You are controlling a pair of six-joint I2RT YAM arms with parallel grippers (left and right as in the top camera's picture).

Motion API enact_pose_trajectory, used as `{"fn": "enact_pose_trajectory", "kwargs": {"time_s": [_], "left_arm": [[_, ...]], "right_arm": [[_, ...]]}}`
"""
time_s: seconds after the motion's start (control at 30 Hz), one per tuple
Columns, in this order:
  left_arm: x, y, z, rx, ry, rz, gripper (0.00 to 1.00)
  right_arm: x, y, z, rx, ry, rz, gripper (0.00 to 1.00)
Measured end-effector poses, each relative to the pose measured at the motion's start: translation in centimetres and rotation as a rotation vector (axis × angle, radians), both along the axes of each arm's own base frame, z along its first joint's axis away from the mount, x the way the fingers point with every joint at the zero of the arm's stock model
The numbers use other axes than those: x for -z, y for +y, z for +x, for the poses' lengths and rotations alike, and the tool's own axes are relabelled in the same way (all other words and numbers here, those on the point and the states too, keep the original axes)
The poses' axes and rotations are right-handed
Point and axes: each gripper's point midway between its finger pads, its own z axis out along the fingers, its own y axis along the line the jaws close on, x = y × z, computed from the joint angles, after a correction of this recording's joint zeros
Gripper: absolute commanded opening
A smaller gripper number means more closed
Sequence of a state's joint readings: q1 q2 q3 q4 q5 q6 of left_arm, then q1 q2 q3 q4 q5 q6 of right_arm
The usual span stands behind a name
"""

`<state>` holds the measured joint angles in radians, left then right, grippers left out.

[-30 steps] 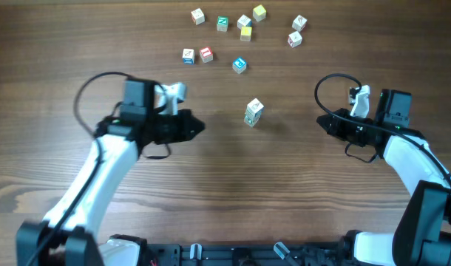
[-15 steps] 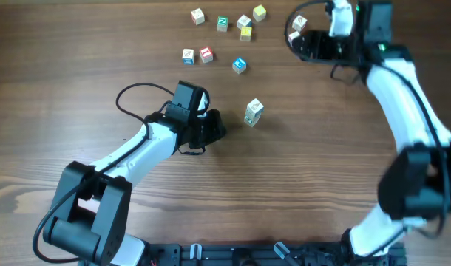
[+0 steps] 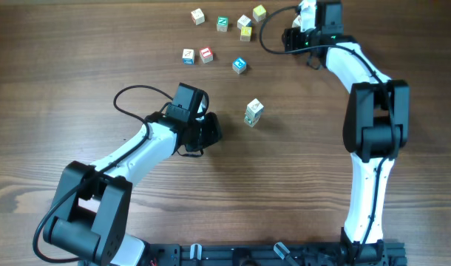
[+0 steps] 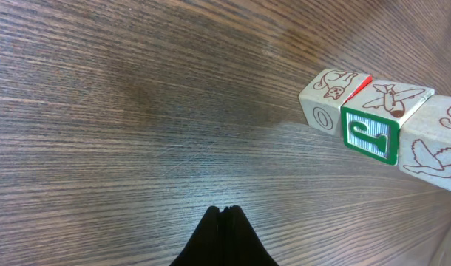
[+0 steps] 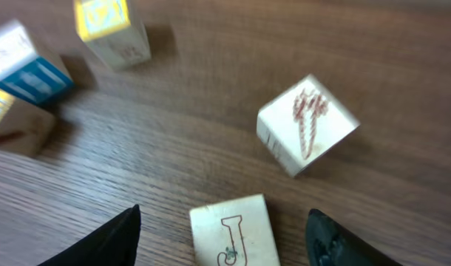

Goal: Form a tower

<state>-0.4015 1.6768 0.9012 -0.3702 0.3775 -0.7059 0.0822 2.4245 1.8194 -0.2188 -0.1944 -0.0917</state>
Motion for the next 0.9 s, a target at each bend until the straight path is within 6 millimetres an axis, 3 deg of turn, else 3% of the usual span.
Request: {"fn": "enact_pose_trajectory", "kwargs": {"time_s": [0.03, 0.13, 0.33, 0.47, 0.5, 0.6, 0.67, 0.7, 0.73, 0.8, 0.9], "left_arm": [[0.0, 0.0, 0.0, 0.0, 0.0, 0.0, 0.04], [0.0, 0.1, 0.0, -0.002, -0.001, 0.003, 0.04], [0.0, 0.1, 0.0, -0.002, -0.002, 0.005, 0.04], [0.0, 0.1, 0.1, -0.003, -0.002, 0.006, 0.04], [0.0, 0.1, 0.1, -0.003, -0.002, 0.006, 0.04], [0.1, 0.1, 0.0, -0.003, 0.0, 0.007, 0.04], [0.1, 0.5, 0.2, -0.014, 0.001, 0.007, 0.04], [0.1, 0.8, 0.4, -0.025, 0.001, 0.008, 0.04], [0.1, 1.5, 0.9, -0.048, 0.0, 0.007, 0.04], [0.1, 2.4, 1.3, -0.074, 0.001, 0.01, 0.04], [0.3, 4.7, 2.1, -0.144, 0.017, 0.017, 0.04]], "right_arm": [[1.1, -0.2, -0.1, 0.001, 0.012, -0.013, 0.55], [1.1, -0.7, 0.2, 0.018, 0.001, -0.042, 0.38], [0.9, -1.1, 0.1, 0.018, 0.015, -0.072, 0.14], [-0.4, -1.2, -1.3, 0.015, 0.106, -0.081, 0.09], [-1.8, -1.2, -1.8, 0.015, 0.117, -0.082, 0.08], [-10.0, -1.4, -4.8, 0.014, 0.114, -0.081, 0.08], [-18.9, -1.3, -8.4, -0.002, 0.049, -0.054, 0.08], [-22.1, -0.8, -10.2, -0.026, 0.028, -0.024, 0.08], [-26.2, 0.5, -14.0, -0.09, 0.017, 0.04, 0.08], [-28.1, 2.1, -17.0, -0.155, 0.04, 0.079, 0.07], [-26.5, 7.2, -21.5, -0.313, 0.174, 0.1, 0.08]]}}
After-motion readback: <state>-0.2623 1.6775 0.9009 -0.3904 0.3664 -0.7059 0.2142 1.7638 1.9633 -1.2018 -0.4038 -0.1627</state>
